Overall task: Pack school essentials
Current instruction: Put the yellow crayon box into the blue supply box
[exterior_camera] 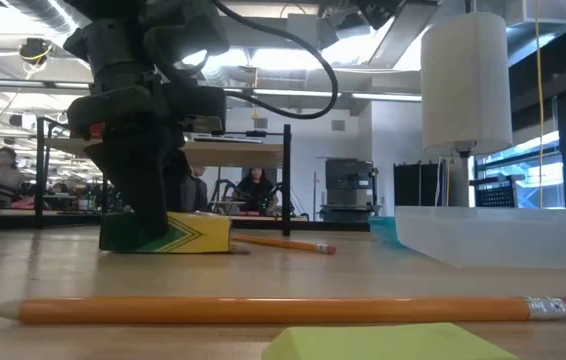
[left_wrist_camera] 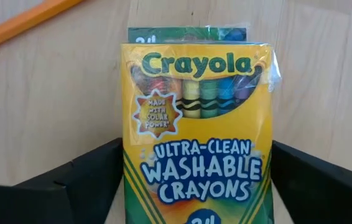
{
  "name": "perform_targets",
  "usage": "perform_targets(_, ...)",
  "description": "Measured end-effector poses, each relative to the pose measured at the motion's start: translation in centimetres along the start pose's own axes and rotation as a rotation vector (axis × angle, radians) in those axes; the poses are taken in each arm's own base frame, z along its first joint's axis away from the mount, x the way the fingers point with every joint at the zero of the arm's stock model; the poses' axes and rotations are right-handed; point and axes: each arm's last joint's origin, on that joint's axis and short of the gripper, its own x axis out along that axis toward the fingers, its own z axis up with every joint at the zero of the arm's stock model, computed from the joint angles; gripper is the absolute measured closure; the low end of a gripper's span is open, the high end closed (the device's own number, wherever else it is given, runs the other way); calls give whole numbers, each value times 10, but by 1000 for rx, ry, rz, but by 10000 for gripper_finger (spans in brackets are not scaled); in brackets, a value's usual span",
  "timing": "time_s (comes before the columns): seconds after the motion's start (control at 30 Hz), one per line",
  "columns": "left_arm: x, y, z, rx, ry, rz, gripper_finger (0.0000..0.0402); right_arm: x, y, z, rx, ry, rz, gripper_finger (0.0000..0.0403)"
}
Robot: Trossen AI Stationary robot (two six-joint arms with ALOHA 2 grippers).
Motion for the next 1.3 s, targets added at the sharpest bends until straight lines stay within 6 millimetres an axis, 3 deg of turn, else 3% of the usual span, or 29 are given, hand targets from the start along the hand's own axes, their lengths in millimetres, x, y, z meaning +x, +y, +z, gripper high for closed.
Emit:
perform_targets(0.27, -1, 2, 1, -17, -2, 1, 6, 0, 0, 0, -1, 0, 0, 334)
perform_targets(0.53, -24, 7, 5, -53, -50, -9, 3, 0, 0, 0, -1, 0, 0, 334)
perform_targets(0.87, -64, 10, 0, -90, -96, -23, 3, 0, 0, 1, -3, -8, -1, 334)
perform_targets(1.3, -140, 15, -22, -201, -292, 26, 3, 0, 0, 4, 9, -40, -3, 334)
